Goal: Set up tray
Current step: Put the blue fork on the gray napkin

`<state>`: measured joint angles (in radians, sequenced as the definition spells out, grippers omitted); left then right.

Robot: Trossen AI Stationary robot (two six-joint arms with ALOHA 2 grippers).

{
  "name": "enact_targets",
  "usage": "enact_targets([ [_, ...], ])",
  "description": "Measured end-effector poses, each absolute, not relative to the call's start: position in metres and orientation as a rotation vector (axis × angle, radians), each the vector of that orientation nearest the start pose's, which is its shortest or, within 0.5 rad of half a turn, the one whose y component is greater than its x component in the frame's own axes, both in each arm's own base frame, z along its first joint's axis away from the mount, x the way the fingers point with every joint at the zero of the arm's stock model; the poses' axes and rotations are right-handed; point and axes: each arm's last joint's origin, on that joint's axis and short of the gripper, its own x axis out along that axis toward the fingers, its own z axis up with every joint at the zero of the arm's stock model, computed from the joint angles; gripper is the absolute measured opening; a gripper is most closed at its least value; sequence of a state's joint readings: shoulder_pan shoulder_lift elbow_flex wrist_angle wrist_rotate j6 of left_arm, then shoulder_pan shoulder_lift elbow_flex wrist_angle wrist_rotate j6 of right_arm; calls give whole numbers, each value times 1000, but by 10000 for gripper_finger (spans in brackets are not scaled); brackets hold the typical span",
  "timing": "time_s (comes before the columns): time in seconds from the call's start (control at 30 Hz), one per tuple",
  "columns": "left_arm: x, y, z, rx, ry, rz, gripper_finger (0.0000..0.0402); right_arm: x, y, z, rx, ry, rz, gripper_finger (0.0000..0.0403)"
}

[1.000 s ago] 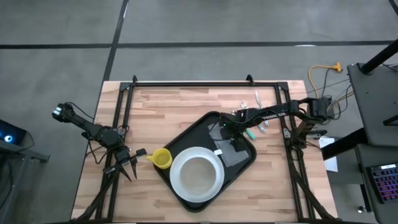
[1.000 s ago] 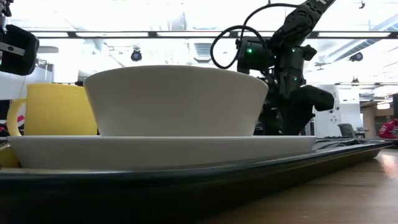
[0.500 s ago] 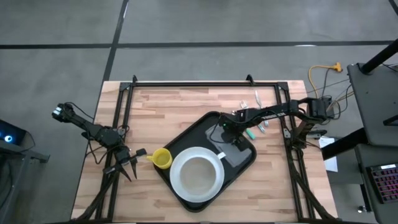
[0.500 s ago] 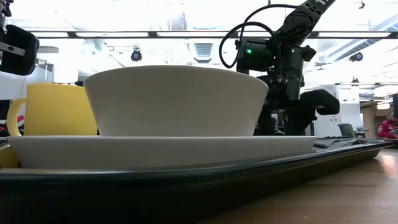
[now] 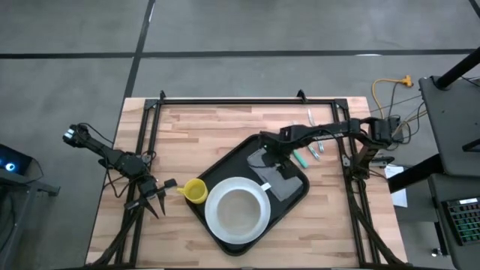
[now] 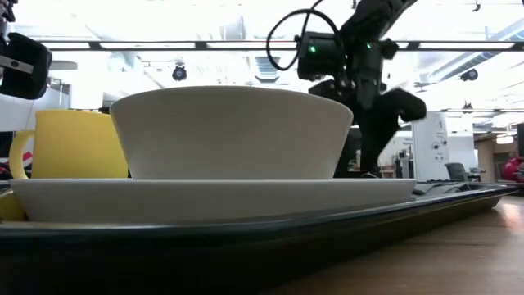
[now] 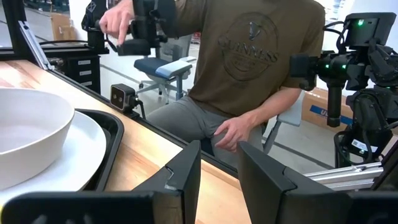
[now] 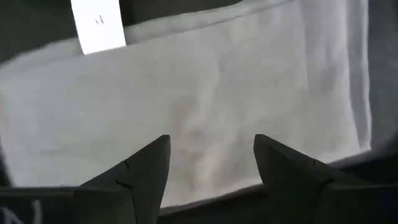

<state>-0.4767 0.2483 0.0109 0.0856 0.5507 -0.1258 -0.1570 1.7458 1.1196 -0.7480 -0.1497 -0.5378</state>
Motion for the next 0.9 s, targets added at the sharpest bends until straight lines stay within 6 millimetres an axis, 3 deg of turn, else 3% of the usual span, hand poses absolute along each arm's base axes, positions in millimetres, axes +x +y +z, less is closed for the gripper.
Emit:
enact_targets([
  [0.57,89,-63,155,-121,224,-1019,88,334,-56,217,113,1266,36,226],
  [0.77,89,-63,155,-121,224,-1019,88,306,-83,208,423,1441,-443,226],
  [0.9,89,-63,155,-121,224,-1019,88,276,-105,197,534,1439,-609,226],
])
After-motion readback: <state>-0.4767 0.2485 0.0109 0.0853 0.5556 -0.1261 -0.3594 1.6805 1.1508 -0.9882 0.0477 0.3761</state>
